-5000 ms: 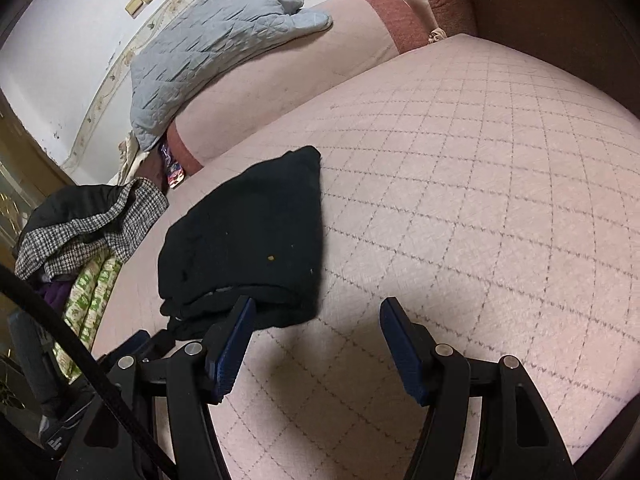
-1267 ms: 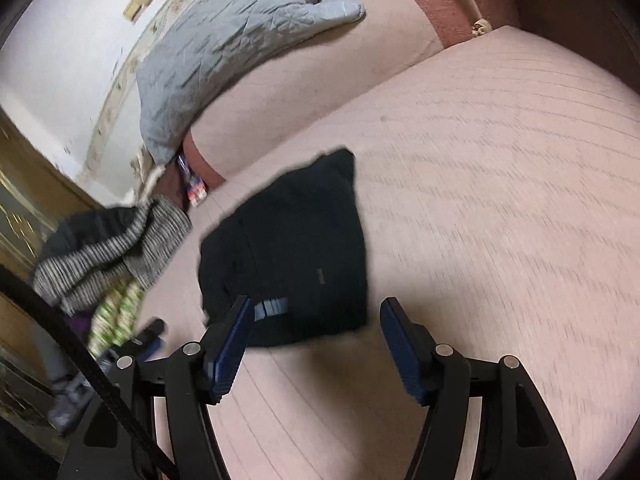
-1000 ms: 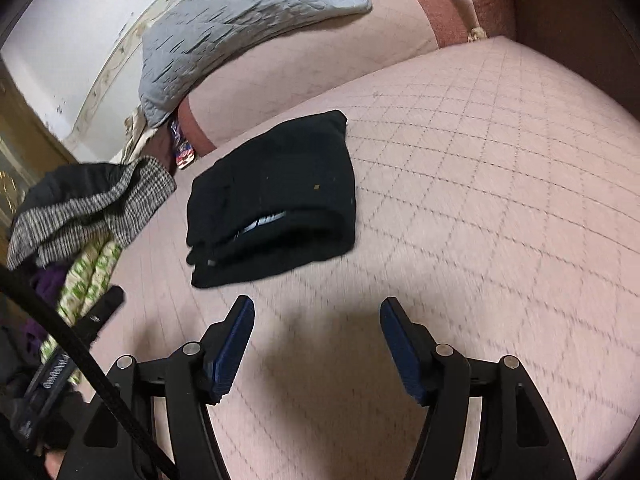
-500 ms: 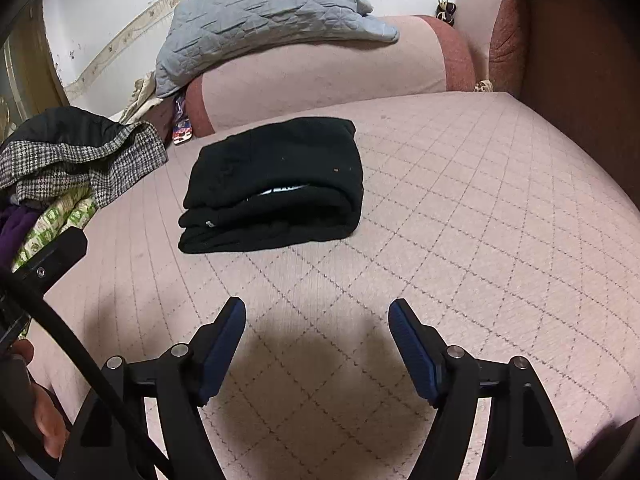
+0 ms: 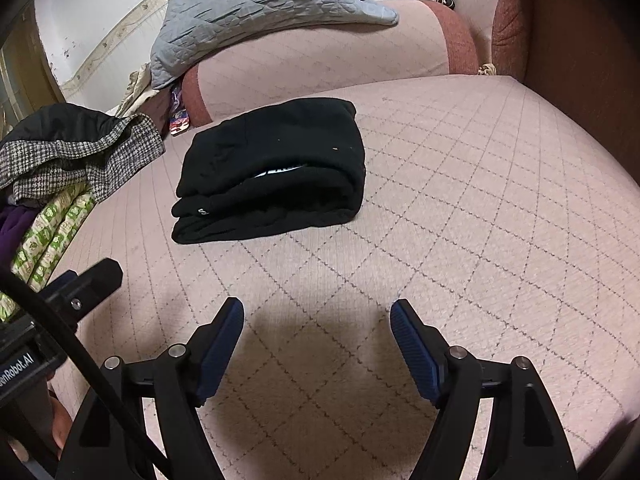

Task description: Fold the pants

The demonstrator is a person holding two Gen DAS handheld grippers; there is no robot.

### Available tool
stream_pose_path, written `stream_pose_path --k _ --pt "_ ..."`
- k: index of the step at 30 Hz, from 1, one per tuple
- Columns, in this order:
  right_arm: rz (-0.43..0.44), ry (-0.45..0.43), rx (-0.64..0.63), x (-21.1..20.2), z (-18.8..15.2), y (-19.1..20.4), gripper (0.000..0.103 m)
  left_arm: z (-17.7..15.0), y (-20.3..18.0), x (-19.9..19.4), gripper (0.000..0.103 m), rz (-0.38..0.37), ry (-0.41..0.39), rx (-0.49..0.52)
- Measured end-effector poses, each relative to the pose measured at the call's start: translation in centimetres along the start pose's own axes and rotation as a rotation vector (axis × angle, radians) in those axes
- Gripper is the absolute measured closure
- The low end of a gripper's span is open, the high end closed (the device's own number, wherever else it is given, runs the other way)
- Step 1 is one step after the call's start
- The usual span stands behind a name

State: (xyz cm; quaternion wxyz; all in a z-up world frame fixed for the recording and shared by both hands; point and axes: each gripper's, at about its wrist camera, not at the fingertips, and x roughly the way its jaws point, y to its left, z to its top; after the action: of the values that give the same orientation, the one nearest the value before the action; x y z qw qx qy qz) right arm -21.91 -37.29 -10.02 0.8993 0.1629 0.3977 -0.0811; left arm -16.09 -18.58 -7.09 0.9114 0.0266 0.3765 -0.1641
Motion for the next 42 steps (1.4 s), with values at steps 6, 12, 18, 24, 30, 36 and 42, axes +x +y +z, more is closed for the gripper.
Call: stream_pose_path --k 6,12,18,24,30,36,42 --pt "-0.003 0.002 0.007 0.2 0.0 -0.1 0.022 -0.3 0.0 0.5 0.0 0.007 0.023 0.008" --pt "-0.008 0.01 0.007 0.5 0.0 -0.1 0.022 -0.5 -0.2 1.0 0.0 -0.001 0.048 0.009" --pt "-0.012 0.012 0.003 0.7 -0.1 0.1 0.021 -0.6 -0.2 1.3 0.0 -0.01 0.064 0.008" --pt "-0.022 0.001 -0.002 0.6 -0.1 0.2 0.021 -0.8 -0.3 1.4 0.0 -0.015 0.073 0.01" --pt "-0.023 0.0 -0.003 0.6 -0.1 0.2 0.02 -0.9 -0.3 1.6 0.0 -0.021 0.084 0.009" --pt "-0.025 0.005 -0.011 0.9 -0.3 0.3 0.02 -1.0 -0.3 1.9 0.0 -0.028 0.103 0.007" --pt "-0.026 0.005 -0.012 1.0 -0.4 0.4 0.02 -1.1 -0.3 2.2 0.0 -0.028 0.112 0.004"
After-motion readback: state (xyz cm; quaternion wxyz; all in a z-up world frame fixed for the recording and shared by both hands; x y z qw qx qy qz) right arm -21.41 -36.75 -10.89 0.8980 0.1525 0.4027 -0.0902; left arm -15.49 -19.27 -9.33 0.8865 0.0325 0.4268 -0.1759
